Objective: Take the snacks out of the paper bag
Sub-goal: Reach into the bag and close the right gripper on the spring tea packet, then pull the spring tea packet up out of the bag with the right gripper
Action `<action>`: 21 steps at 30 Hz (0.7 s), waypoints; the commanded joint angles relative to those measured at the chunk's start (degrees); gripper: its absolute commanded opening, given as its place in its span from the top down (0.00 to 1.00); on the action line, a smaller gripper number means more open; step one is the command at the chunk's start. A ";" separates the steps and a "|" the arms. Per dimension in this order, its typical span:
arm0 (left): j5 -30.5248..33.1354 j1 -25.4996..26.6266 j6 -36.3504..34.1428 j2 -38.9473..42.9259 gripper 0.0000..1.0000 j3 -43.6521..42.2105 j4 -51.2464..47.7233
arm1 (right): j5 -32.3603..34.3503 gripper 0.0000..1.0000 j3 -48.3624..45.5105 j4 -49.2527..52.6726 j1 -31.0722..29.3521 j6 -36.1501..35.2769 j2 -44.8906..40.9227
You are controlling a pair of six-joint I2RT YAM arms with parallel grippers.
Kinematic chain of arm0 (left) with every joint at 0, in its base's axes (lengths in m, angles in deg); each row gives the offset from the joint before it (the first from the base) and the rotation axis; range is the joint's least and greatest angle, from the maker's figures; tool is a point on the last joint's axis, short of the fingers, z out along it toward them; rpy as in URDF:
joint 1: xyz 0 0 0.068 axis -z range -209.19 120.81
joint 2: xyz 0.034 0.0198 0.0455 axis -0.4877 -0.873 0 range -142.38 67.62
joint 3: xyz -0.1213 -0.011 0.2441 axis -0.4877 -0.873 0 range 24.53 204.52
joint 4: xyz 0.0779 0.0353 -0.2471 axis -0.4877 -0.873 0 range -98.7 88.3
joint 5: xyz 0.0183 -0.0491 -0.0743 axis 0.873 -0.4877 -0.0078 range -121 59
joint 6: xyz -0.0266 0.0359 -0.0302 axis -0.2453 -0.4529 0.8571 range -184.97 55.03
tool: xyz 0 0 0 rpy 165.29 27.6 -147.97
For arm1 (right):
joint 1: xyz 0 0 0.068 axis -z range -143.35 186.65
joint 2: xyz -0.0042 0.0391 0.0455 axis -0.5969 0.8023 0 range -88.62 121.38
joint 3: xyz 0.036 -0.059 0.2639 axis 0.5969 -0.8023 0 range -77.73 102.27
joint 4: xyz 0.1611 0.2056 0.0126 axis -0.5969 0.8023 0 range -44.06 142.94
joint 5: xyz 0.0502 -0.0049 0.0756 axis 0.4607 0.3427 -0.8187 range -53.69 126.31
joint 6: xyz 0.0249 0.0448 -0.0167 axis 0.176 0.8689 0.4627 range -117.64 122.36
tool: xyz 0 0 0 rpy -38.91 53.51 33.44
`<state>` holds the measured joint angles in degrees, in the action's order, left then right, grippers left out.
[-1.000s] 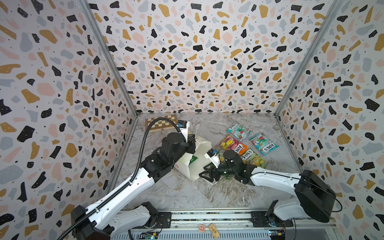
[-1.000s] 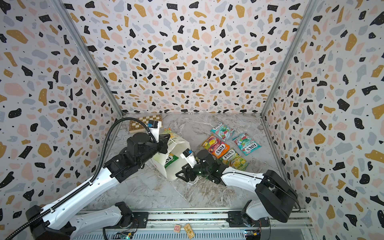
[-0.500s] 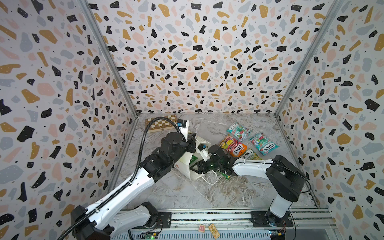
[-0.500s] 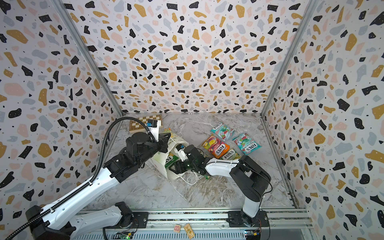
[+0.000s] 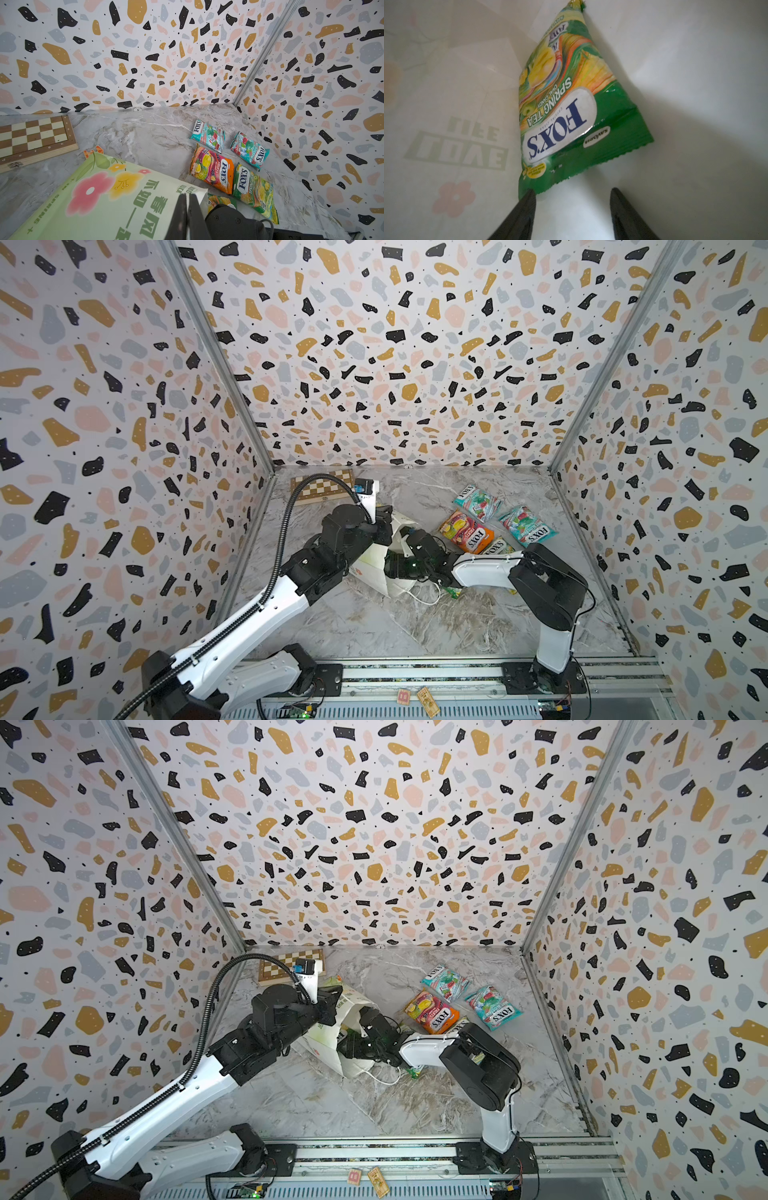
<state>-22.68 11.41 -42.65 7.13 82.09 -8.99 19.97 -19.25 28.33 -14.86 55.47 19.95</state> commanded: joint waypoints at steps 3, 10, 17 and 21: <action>-1.93 0.09 0.39 0.72 1.00 -0.08 4.21 | 2.41 0.47 2.14 -3.56 -0.34 7.14 1.54; -2.65 0.09 0.18 1.14 1.00 0.04 3.95 | 3.61 0.55 2.35 -11.82 -0.30 11.75 4.10; -2.94 0.09 -0.23 1.60 1.00 0.35 3.33 | 5.09 0.62 3.30 -17.51 -0.27 12.57 6.53; -2.96 0.07 -0.44 1.95 1.00 0.44 2.99 | 6.35 0.72 3.65 -19.00 -0.26 12.60 7.57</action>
<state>-24.80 11.41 -42.69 7.52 82.09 -9.05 24.19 -17.35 11.92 -15.10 67.31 27.54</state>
